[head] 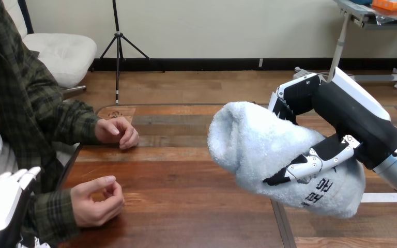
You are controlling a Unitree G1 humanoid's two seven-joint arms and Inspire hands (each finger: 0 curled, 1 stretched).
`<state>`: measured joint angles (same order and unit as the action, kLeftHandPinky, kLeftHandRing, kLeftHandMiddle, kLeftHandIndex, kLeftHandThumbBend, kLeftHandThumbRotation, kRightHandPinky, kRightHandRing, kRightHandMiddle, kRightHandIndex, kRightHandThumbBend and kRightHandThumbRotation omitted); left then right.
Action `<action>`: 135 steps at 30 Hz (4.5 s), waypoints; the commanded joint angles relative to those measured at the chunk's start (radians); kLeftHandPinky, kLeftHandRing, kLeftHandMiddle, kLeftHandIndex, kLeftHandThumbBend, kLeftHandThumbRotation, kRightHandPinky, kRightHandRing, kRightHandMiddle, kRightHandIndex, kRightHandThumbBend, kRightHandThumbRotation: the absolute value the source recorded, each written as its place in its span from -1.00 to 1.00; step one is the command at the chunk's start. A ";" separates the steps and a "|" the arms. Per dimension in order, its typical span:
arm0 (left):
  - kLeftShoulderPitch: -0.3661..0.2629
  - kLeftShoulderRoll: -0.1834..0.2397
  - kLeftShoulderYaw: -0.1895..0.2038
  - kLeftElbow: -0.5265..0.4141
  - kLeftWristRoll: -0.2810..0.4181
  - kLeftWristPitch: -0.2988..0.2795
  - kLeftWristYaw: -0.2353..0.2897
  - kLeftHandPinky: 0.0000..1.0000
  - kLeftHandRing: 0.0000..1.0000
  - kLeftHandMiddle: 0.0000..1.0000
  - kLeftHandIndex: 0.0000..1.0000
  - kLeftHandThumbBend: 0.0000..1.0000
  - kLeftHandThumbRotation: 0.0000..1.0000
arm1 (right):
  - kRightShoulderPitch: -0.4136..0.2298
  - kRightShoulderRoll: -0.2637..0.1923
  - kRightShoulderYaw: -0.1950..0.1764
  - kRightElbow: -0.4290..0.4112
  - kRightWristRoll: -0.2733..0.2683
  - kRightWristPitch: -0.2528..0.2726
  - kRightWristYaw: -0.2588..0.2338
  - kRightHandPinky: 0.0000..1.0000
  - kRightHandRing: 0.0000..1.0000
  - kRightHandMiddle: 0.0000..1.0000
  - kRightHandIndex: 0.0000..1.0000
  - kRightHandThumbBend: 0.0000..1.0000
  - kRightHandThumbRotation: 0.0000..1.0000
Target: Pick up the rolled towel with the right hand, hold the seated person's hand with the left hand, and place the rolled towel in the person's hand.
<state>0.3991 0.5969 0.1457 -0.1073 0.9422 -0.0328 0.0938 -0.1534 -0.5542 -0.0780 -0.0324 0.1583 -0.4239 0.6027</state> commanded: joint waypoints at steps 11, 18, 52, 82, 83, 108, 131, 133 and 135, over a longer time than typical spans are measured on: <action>-0.133 0.040 -0.067 0.097 0.013 0.047 -0.011 0.74 0.83 0.84 0.83 1.00 -0.56 | -0.053 -0.001 -0.036 0.000 0.002 -0.066 -0.020 -0.81 -0.71 -0.58 -0.47 0.50 -1.00; -0.183 0.047 -0.102 0.169 0.007 0.039 -0.004 0.75 0.83 0.83 0.82 1.00 -0.55 | -0.053 -0.005 -0.035 0.002 0.020 -0.055 -0.008 -0.80 -0.70 -0.57 -0.46 0.50 -1.00; -0.380 0.066 -0.237 0.357 -0.008 0.034 -0.024 0.61 0.56 0.57 0.57 1.00 -0.74 | -0.074 -0.005 -0.036 0.023 0.083 -0.081 0.033 -0.83 -0.73 -0.60 -0.53 0.47 -1.00; -0.409 0.070 -0.209 0.464 -0.199 -0.131 0.116 -0.21 -0.12 -0.04 0.02 0.74 -1.00 | -0.053 -0.006 -0.048 -0.008 0.102 -0.058 0.027 -0.78 -0.69 -0.57 -0.51 0.49 -1.00; -0.409 0.071 -0.211 0.463 -0.196 -0.126 0.119 -0.21 -0.13 -0.05 0.01 0.74 -1.00 | -0.054 -0.006 -0.048 -0.007 0.102 -0.061 0.028 -0.78 -0.69 -0.57 -0.51 0.50 -1.00; -0.383 0.050 -0.176 0.423 -0.305 -0.182 0.173 -0.32 -0.20 -0.08 -0.08 0.71 -1.00 | -0.065 0.006 -0.030 0.005 0.089 -0.087 0.030 -0.81 -0.72 -0.60 -0.55 0.47 -1.00; -0.370 0.028 -0.152 0.353 -0.354 -0.172 0.175 -0.30 -0.19 -0.06 -0.05 0.74 -1.00 | -0.064 0.031 0.013 -0.004 0.036 -0.046 0.024 -0.76 -0.65 -0.53 -0.46 0.50 -1.00; -0.370 0.025 -0.151 0.346 -0.355 -0.164 0.174 -0.30 -0.19 -0.05 -0.05 0.75 -1.00 | -0.065 0.034 0.019 -0.005 0.031 -0.043 0.022 -0.75 -0.64 -0.52 -0.45 0.50 -1.00; -0.368 0.025 -0.148 0.344 -0.360 -0.175 0.179 -0.29 -0.19 -0.05 -0.05 0.75 -1.00 | -0.071 0.043 0.029 0.010 0.046 -0.046 0.036 -0.74 -0.63 -0.51 -0.44 0.50 -1.00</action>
<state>0.0435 0.6468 -0.0041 0.2860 0.5988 -0.1994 0.2724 -0.1549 -0.5441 -0.0642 0.0017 0.1844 -0.4673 0.6405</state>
